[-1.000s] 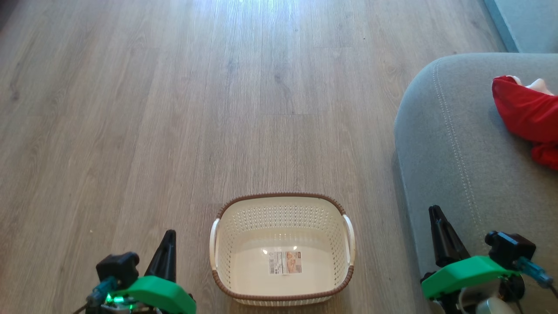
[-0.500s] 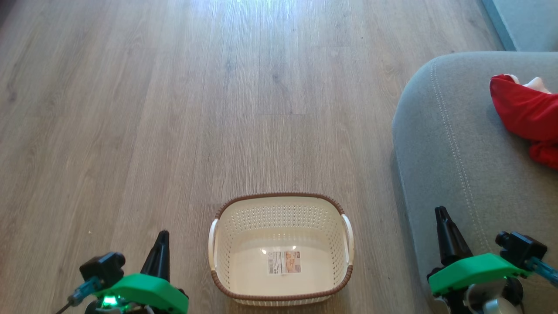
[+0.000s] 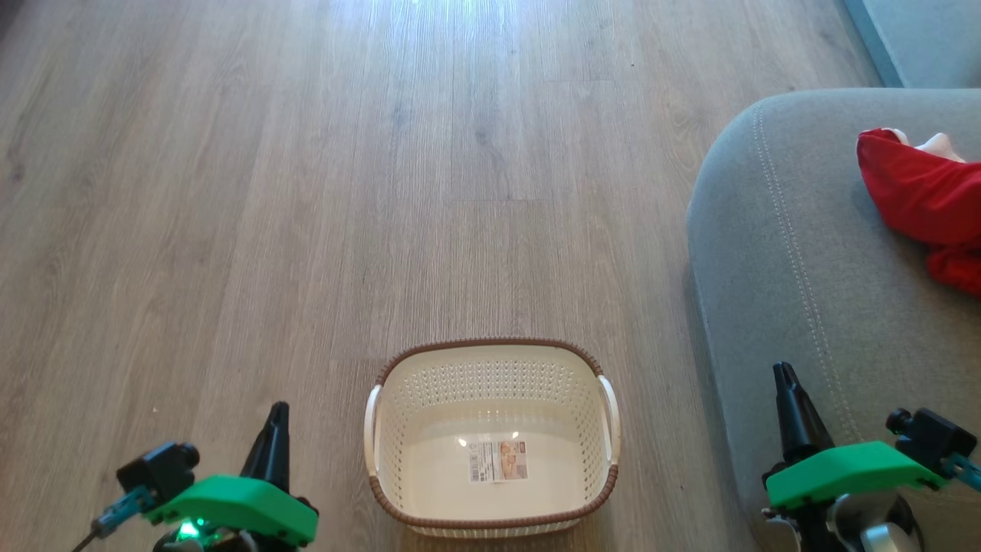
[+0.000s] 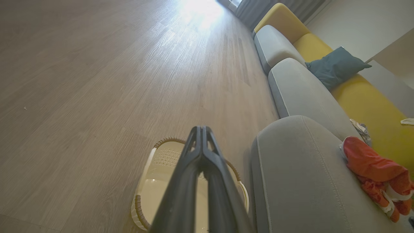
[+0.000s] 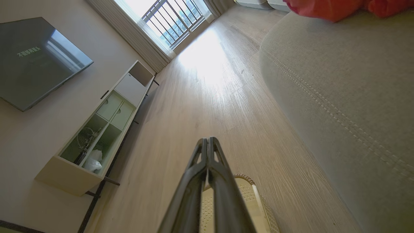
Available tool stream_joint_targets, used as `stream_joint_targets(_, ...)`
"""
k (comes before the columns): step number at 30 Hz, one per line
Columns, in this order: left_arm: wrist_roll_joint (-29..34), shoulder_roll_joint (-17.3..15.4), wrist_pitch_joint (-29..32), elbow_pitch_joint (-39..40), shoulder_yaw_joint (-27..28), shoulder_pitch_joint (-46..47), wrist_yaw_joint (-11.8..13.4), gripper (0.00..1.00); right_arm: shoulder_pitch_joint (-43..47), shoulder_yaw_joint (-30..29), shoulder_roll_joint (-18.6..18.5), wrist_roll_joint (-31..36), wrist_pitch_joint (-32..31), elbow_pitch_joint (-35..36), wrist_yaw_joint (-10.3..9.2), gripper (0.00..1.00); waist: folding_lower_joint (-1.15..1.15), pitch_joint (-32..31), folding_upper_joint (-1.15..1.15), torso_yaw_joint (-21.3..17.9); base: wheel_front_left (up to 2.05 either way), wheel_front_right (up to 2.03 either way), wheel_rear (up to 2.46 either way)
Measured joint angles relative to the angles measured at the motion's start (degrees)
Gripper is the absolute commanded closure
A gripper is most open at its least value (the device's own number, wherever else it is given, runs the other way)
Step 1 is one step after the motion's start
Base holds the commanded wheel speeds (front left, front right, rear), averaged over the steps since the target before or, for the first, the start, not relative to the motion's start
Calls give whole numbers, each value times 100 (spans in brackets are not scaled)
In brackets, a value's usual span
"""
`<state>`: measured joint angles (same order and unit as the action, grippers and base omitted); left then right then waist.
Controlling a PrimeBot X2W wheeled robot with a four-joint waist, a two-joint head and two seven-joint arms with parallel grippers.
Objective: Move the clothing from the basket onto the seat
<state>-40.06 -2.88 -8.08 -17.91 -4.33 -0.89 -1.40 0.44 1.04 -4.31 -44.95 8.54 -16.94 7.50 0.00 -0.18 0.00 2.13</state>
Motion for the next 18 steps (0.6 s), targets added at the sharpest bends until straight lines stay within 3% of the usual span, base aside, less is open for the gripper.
stream_joint_targets(18,-1004,3,258,33,154,93,-99,100,-110,-151,29,-925,-301,15,-1,100,0,7,0,-42,0,0,0)
